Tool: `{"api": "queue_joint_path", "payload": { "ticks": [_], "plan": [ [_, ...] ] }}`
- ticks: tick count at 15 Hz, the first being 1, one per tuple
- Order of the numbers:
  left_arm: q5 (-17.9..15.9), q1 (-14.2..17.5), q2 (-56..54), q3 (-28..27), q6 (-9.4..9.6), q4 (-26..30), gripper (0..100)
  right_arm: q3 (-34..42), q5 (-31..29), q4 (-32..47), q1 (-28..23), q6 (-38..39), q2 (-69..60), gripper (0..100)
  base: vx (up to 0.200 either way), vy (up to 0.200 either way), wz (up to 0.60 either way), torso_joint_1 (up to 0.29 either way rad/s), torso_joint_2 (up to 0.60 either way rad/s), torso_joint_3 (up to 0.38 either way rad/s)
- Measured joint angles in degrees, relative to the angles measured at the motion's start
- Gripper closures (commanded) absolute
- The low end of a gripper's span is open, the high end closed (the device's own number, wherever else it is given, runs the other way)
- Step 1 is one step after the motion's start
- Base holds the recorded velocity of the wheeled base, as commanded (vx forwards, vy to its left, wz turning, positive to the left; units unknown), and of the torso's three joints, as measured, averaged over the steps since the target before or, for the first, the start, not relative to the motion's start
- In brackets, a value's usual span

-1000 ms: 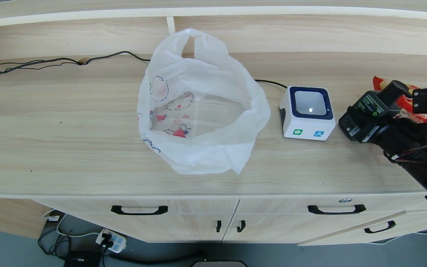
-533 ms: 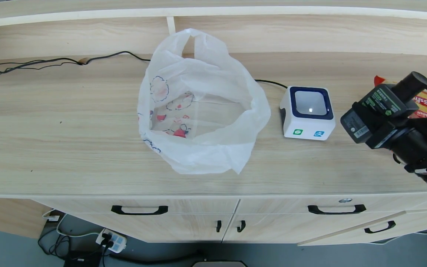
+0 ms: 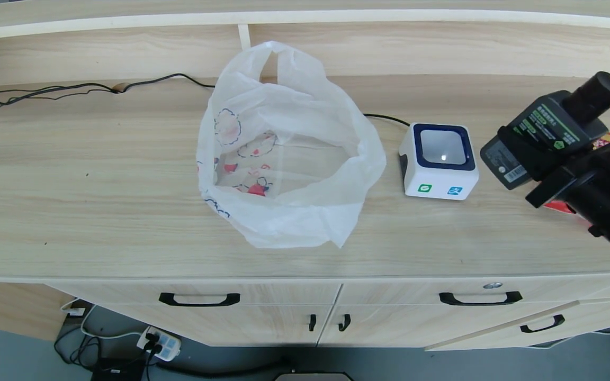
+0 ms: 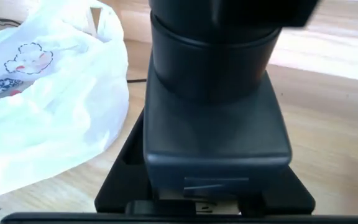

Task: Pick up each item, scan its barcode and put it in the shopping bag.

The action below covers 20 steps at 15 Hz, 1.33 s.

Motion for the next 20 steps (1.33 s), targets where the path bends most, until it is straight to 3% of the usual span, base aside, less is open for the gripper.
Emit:
{"api": "queue_joint_path", "payload": {
  "ticks": [4,6,10,13,17,20],
  "plan": [
    [0.00,0.00,0.00,0.00,-0.05,0.00,0,-7.91,1.61,0.05,0.35,-1.80,5.29,100,0.000,0.000,0.00,0.000,0.00,0.000],
    [0.00,-0.04,0.00,0.00,-0.06,0.00,0,-9.34,1.74,0.13,2.91,4.56,5.99,100,0.000,0.000,0.00,0.000,0.00,0.000],
    [0.00,-0.02,0.00,0.00,0.00,0.00,0,-13.14,1.26,7.06,11.68,18.16,3.64,100,0.000,0.000,0.00,0.000,0.00,0.000],
    [0.00,0.00,0.00,0.00,-0.02,0.00,0,-17.18,1.08,13.35,21.22,26.45,1.19,100,0.000,0.000,0.00,0.000,0.00,0.000],
    [0.00,-0.04,0.00,0.00,-0.05,-0.02,0,-15.25,-0.12,14.80,35.74,41.78,-3.17,100,0.000,0.000,0.00,0.000,0.00,0.000],
    [0.00,-0.04,0.00,0.00,-0.02,-0.09,0,-13.20,0.05,13.28,42.58,44.90,-5.47,100,0.000,0.000,0.00,0.000,0.00,0.000]
  ]
}}
